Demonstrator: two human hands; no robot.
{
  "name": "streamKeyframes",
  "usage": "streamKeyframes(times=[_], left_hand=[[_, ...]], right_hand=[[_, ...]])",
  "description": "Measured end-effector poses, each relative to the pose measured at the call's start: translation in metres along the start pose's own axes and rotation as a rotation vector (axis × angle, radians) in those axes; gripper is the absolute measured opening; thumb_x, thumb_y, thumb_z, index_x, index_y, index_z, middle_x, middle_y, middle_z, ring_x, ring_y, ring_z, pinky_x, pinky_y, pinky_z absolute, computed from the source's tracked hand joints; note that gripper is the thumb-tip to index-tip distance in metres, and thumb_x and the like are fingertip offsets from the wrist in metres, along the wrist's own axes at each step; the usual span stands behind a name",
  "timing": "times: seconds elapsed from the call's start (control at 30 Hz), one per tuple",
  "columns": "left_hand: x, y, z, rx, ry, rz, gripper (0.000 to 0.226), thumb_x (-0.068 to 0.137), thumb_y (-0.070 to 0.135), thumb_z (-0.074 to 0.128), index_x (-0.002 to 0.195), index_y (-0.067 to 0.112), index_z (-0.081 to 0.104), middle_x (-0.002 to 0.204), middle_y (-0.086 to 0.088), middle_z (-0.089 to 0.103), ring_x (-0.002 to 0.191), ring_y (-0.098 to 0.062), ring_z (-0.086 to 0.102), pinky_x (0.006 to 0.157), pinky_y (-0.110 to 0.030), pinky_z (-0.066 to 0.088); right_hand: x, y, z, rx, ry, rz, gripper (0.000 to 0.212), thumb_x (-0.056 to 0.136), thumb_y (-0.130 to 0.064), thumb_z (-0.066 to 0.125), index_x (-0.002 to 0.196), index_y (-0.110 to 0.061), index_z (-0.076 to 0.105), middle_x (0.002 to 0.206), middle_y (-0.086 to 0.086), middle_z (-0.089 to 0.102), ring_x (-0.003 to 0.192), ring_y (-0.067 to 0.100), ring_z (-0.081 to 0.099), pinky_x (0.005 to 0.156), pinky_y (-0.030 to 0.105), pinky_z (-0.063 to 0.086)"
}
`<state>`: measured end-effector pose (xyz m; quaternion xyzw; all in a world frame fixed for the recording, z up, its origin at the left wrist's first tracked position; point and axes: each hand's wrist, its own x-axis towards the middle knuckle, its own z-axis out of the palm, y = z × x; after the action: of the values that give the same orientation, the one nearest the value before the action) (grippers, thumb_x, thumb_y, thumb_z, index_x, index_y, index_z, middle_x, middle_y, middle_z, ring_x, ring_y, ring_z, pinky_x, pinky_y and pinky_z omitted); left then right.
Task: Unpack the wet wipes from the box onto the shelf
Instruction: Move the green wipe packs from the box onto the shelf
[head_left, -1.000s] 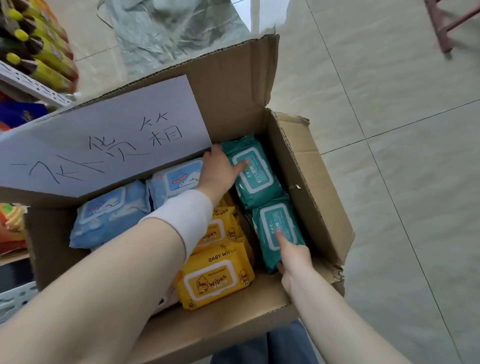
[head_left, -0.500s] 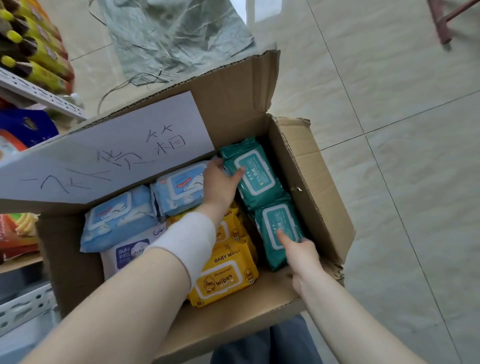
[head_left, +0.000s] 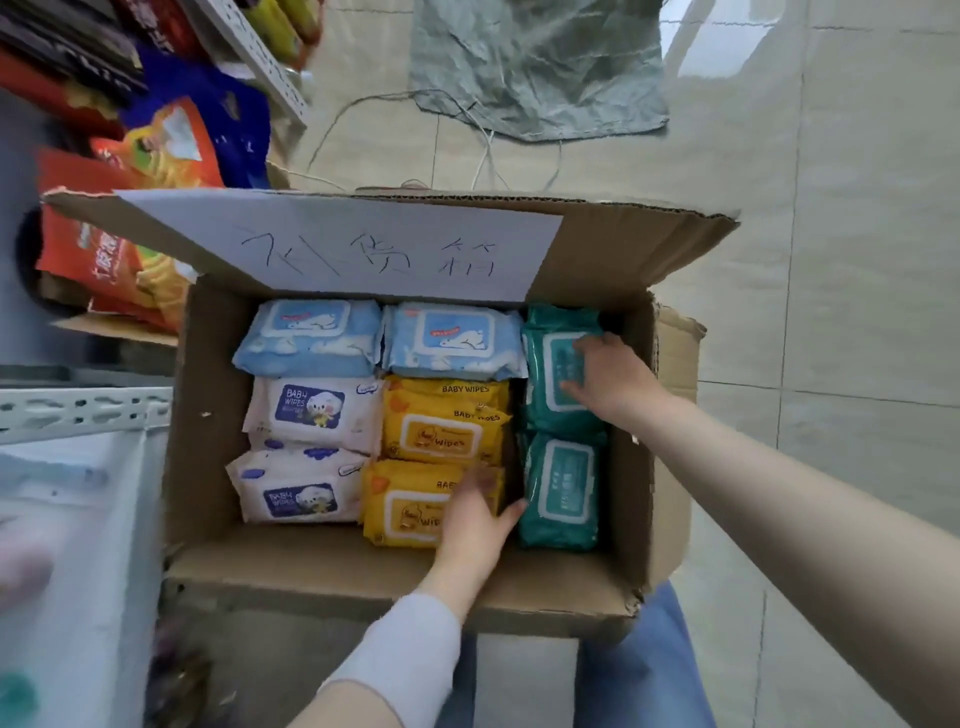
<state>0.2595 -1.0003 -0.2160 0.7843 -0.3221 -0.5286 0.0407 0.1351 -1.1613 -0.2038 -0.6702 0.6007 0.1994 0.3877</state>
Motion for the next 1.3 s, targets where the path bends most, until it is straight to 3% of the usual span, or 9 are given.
streamKeyframes(times=[0.13,0.3,0.43,0.57,0.77,0.9,1.0,1.17,1.3], left_hand=[[-0.014,-0.001,0.017,0.072,0.129,-0.092,0.05,0.085,0.032,0.063,0.129,0.016,0.045,0.129,-0.004,0.054,0.119,-0.019,0.051,0.098,-0.029,0.041],[-0.045,-0.001,0.032,0.51,0.194,-0.087,0.051,0.087,0.032,0.059,0.132,0.015,0.041,0.137,-0.006,0.046,0.128,-0.023,0.042,0.1,-0.032,0.038],[-0.044,-0.012,0.043,0.581,0.232,-0.136,0.047,0.048,0.025,0.09,0.087,0.013,0.067,0.084,-0.007,0.069,0.079,-0.024,0.066,0.063,-0.031,0.052],[-0.032,-0.014,0.059,0.525,0.121,-0.221,0.047,0.091,0.038,0.051,0.128,0.01,0.043,0.127,-0.009,0.054,0.118,-0.025,0.048,0.094,-0.034,0.037],[0.0,0.002,0.076,0.262,0.06,-0.374,0.061,0.084,0.056,0.054,0.124,0.01,0.044,0.126,-0.01,0.055,0.118,-0.027,0.05,0.093,-0.034,0.037],[0.012,0.003,0.086,0.143,0.082,-0.442,0.063,0.08,0.059,0.057,0.122,0.013,0.046,0.123,-0.008,0.056,0.114,-0.026,0.051,0.092,-0.033,0.037],[0.014,0.003,0.09,0.193,0.07,-0.493,0.068,0.076,0.063,0.059,0.122,0.013,0.049,0.123,-0.007,0.054,0.115,-0.025,0.048,0.093,-0.032,0.036],[0.015,0.005,0.087,0.171,0.007,-0.487,0.07,0.072,0.068,0.06,0.12,0.018,0.056,0.119,-0.006,0.055,0.112,-0.024,0.049,0.09,-0.032,0.035],[0.009,0.009,0.086,-0.246,0.032,-0.517,0.075,0.07,0.051,0.073,0.128,0.013,0.045,0.13,-0.011,0.044,0.116,-0.029,0.047,0.092,-0.035,0.042]], right_hand=[[0.017,0.004,-0.014,-0.342,-0.023,-0.144,0.055,0.093,-0.018,0.052,0.141,-0.006,0.028,0.139,0.019,0.033,0.129,0.034,0.034,0.103,0.038,0.036],[0.009,-0.004,-0.027,-0.818,-0.023,-0.317,0.041,0.093,-0.008,0.042,0.133,-0.004,0.034,0.135,0.018,0.036,0.124,0.034,0.037,0.095,0.037,0.039],[0.016,-0.005,-0.026,-1.11,0.018,-0.463,0.037,0.094,-0.008,0.038,0.13,-0.003,0.037,0.132,0.017,0.04,0.121,0.03,0.041,0.091,0.034,0.04],[0.038,-0.001,-0.018,-1.051,-0.036,-0.36,0.036,0.096,-0.014,0.038,0.131,-0.002,0.039,0.131,0.016,0.043,0.12,0.028,0.045,0.092,0.034,0.043],[0.071,0.0,-0.008,-0.702,-0.12,-0.255,0.069,0.082,-0.028,0.069,0.134,-0.002,0.033,0.134,0.018,0.04,0.121,0.032,0.046,0.095,0.037,0.041],[0.08,0.006,-0.004,-0.698,-0.114,-0.318,0.09,0.069,-0.035,0.079,0.137,-0.006,0.028,0.136,0.016,0.04,0.123,0.031,0.046,0.096,0.038,0.042],[0.083,0.007,0.0,-0.847,-0.104,-0.372,0.087,0.067,-0.042,0.079,0.131,-0.003,0.034,0.131,0.015,0.044,0.119,0.029,0.05,0.091,0.037,0.045],[0.082,0.007,0.003,-0.814,-0.105,-0.332,0.08,0.07,-0.037,0.078,0.129,-0.005,0.035,0.131,0.017,0.046,0.117,0.033,0.051,0.089,0.038,0.044],[0.075,0.013,0.011,-0.83,-0.073,-0.302,0.079,0.076,-0.037,0.073,0.136,-0.008,0.029,0.138,0.018,0.027,0.122,0.036,0.039,0.101,0.043,0.037]])
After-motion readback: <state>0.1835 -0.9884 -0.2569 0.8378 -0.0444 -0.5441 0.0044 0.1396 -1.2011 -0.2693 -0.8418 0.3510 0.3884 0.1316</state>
